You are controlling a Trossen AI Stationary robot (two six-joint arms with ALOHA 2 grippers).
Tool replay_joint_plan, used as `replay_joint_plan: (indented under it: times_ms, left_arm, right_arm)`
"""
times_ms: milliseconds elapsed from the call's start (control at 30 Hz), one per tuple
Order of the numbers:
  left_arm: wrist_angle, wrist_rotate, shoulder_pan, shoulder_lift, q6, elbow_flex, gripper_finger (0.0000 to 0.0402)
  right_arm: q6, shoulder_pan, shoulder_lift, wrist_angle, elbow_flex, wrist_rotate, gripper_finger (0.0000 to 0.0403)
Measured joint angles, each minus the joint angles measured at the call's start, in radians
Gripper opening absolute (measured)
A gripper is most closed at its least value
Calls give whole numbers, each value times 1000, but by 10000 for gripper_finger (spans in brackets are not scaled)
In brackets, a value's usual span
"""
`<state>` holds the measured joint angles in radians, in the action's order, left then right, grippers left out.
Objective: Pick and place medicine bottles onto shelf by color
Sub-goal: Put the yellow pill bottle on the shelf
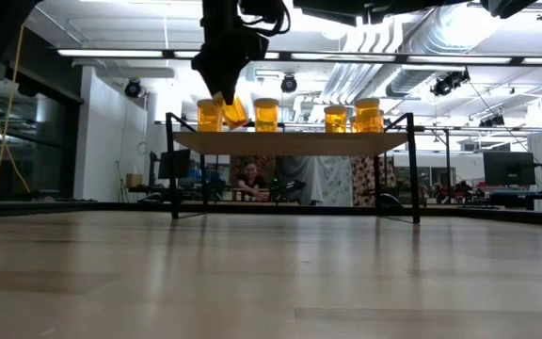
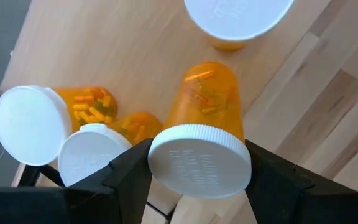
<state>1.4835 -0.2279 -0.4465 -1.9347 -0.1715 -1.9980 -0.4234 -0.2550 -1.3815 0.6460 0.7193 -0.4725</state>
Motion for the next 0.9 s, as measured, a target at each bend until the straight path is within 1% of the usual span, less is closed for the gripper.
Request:
replay_joint_plan:
  times_ms: [333,667,900]
  left_arm:
    - [-16,0,0,0,19,0,212]
    - [-24,-8,-5,0,35,0,230]
    - [-28,-8,-23,0,45,0,234]
  right_arm:
    - [5,0,0,0,0,0,385]
    - [7,0,0,0,0,0,385]
    - [7,0,0,1,0,0,385]
